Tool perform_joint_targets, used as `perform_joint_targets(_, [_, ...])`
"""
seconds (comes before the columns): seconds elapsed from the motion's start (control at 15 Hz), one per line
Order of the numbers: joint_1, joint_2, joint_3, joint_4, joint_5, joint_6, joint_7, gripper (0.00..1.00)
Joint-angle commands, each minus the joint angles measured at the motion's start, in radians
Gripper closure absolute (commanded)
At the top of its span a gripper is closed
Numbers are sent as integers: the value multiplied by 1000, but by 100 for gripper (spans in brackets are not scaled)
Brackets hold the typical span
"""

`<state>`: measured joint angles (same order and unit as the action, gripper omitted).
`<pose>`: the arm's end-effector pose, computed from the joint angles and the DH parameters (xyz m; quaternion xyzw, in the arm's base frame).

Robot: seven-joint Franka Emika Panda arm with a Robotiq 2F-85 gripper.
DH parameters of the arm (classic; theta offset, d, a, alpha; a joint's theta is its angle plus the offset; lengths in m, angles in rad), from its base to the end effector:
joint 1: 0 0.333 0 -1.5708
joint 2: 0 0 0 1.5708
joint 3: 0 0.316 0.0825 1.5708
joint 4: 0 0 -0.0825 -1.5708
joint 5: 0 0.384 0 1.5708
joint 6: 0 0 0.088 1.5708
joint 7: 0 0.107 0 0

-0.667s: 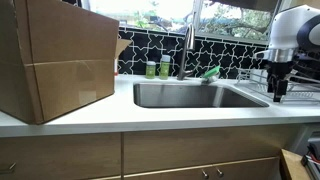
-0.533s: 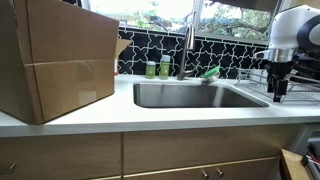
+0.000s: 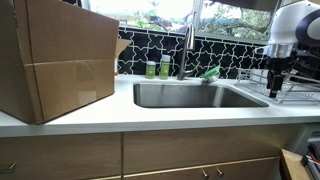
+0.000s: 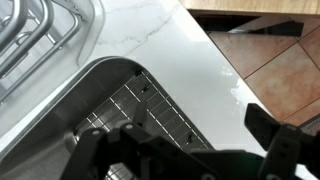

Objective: Pick up the green and white sponge together and put them on the kitchen counter in front of the sink

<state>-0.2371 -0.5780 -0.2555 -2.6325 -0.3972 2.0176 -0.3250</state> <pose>0.3105 -0.1900 0.4216 0.9936 0.0281 -0.0584 0.0921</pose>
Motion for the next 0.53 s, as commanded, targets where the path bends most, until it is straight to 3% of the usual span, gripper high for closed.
perform_joint_targets(0.0, [6,23,-17,108,119,-15,76,0])
perform_joint_targets(0.27, [30,-12,-27,163,277,44,105,0])
perform_joint_targets(0.47, [20,-35,-10,160,324,179,145,0])
